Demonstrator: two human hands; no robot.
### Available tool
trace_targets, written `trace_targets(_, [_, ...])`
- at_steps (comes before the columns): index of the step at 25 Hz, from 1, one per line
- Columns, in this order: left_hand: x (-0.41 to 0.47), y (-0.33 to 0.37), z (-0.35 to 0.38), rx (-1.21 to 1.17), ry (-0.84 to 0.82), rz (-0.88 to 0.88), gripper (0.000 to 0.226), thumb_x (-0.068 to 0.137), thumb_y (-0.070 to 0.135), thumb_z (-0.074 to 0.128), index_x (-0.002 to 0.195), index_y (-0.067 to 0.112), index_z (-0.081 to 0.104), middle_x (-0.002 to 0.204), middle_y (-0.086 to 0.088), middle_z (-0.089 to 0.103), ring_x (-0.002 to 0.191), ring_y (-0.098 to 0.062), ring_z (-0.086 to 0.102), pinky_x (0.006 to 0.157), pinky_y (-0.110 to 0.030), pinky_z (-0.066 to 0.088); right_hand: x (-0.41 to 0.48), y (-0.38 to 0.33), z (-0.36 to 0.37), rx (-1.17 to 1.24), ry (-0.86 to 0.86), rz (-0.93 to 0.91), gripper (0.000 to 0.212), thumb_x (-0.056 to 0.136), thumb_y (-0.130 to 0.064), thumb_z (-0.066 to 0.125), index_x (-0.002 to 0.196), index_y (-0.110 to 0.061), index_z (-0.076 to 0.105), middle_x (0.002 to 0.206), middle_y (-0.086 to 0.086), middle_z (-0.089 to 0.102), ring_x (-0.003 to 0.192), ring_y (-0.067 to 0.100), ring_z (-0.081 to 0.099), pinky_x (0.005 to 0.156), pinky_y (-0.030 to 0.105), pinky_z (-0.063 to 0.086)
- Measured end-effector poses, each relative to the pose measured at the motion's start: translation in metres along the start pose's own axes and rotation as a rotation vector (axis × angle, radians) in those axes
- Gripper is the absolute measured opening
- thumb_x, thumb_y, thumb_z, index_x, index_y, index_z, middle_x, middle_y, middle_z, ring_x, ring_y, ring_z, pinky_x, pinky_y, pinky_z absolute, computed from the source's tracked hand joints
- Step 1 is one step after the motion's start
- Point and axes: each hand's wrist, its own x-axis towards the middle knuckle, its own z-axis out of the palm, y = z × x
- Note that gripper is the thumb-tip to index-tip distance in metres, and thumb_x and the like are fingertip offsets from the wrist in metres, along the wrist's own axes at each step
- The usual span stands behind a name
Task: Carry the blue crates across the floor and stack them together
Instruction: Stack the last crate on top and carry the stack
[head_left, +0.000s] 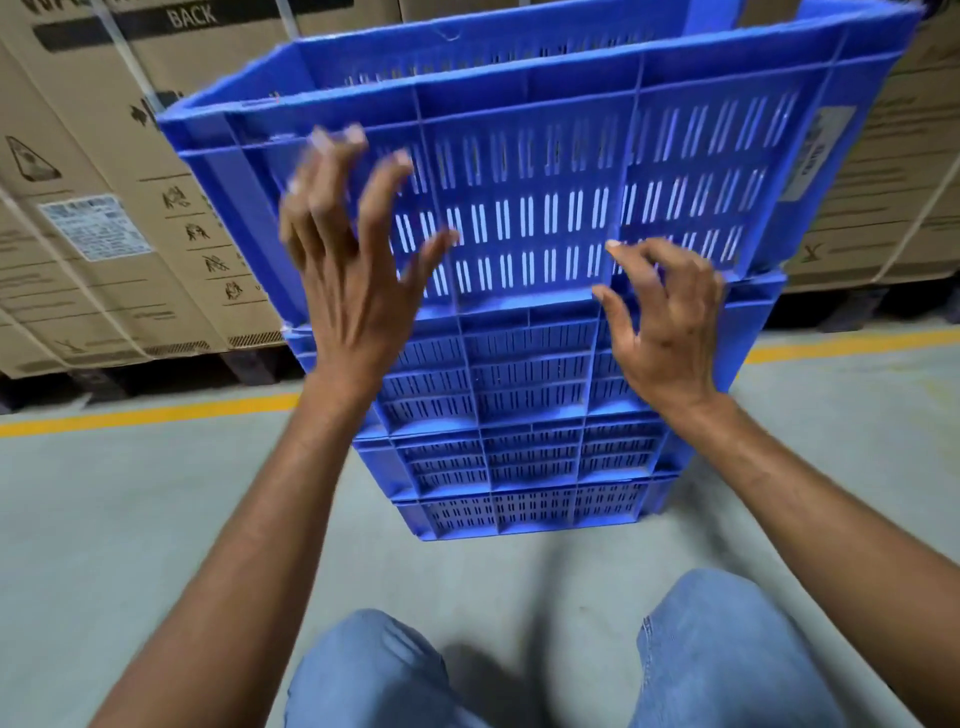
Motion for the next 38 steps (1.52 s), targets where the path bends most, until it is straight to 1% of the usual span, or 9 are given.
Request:
trace_targets(3, [-0.08,0.009,0.009,-0.052,-0.11,0.101,0.041,0.097,0.037,0.068,0.134,0.028,0.053,0.131,-0.001,0.043,0.113,-0.026,0.052,0.096,-0.047,0.044,-0.015,0.018,0.011,0.081,0.012,-0.039,0.031,0.098,-0.012,0.064,0.128,-0.007,0.056,0.114,0.017,0.068,0.102,0.032,0.059,0.087,0.041,0.046])
trace_targets(6, [-0.11,0.008,0.025,-0.078,-0.068,0.077,0.035,0.096,0.017,0.071,0.128,0.027,0.062,0.118,0.001,0.053,0.097,-0.029,0.063,0.101,-0.048,0.046,-0.022,0.032,0.018,-0.004,0.079,-0.135,0.022,0.096,0.002,0.06,0.115,-0.006,0.068,0.107,0.014,0.071,0.092,0.031,0.06,0.076,0.038,0.044])
trace_targets(12, [-0.118,0.023,0.028,-0.113,0.035,-0.106,0.03,0.096,0.019,0.071,0.121,0.023,0.057,0.117,0.0,0.046,0.109,-0.02,0.052,0.106,-0.051,0.043,-0.03,0.016,0.016,-0.014,0.16,-0.033,0.021,0.095,-0.002,0.065,0.113,-0.005,0.074,0.111,0.01,0.071,0.1,0.029,0.066,0.086,0.035,0.05])
trace_targets(15, [-0.159,0.073,0.011,-0.165,-0.076,-0.406,0.02,0.095,0.038,0.07,0.106,0.025,0.059,0.108,0.002,0.05,0.101,-0.018,0.053,0.092,-0.036,0.043,-0.073,-0.013,0.006,0.118,0.205,0.534,0.016,0.097,-0.02,0.066,0.106,-0.007,0.067,0.109,0.007,0.063,0.102,0.019,0.059,0.091,0.034,0.049])
trace_targets(18, [-0.198,0.136,0.003,-0.645,-0.627,-1.296,0.049,0.095,0.061,0.057,0.075,0.018,0.048,0.072,0.004,0.053,0.065,-0.014,0.048,0.067,-0.032,0.037,-0.118,-0.034,0.015,0.244,-0.073,1.557,0.035,0.1,-0.042,0.052,0.085,-0.012,0.051,0.082,0.009,0.058,0.078,0.025,0.055,0.076,0.04,0.047])
trace_targets(21, [-0.198,0.15,0.022,-0.862,-0.672,-1.772,0.055,0.092,0.062,0.059,0.07,0.013,0.047,0.066,-0.006,0.053,0.063,-0.019,0.048,0.061,-0.039,0.045,-0.123,-0.037,0.031,0.598,-0.11,1.951,0.035,0.104,-0.039,0.048,0.087,-0.008,0.052,0.077,0.005,0.059,0.07,0.02,0.06,0.068,0.034,0.055])
trace_targets(24, [-0.192,0.15,0.031,-0.893,-0.55,-1.838,0.051,0.09,0.055,0.067,0.073,0.008,0.06,0.063,-0.003,0.064,0.058,-0.014,0.061,0.056,-0.033,0.052,-0.121,-0.036,0.036,0.659,0.006,1.982,0.031,0.104,-0.033,0.05,0.08,-0.014,0.055,0.08,0.002,0.064,0.067,0.012,0.064,0.054,0.02,0.053])
trace_targets(28, [-0.199,0.153,0.026,-0.871,-0.479,-1.861,0.046,0.088,0.051,0.072,0.065,0.013,0.058,0.061,-0.002,0.069,0.056,-0.013,0.069,0.046,-0.024,0.049,-0.123,-0.028,0.034,0.579,0.102,1.97,0.035,0.1,-0.043,0.055,0.084,-0.011,0.058,0.069,0.001,0.062,0.055,0.011,0.061,0.054,0.027,0.056])
trace_targets(38, [-0.186,0.146,0.035,-1.09,-0.465,-1.902,0.021,0.097,0.024,0.067,0.091,0.004,0.064,0.087,-0.012,0.077,0.079,-0.019,0.077,0.057,-0.024,0.057,-0.113,-0.018,0.037,0.492,0.001,1.778,0.037,0.099,-0.028,0.058,0.067,-0.014,0.049,0.057,0.0,0.067,0.05,0.016,0.054,0.041,0.02,0.044])
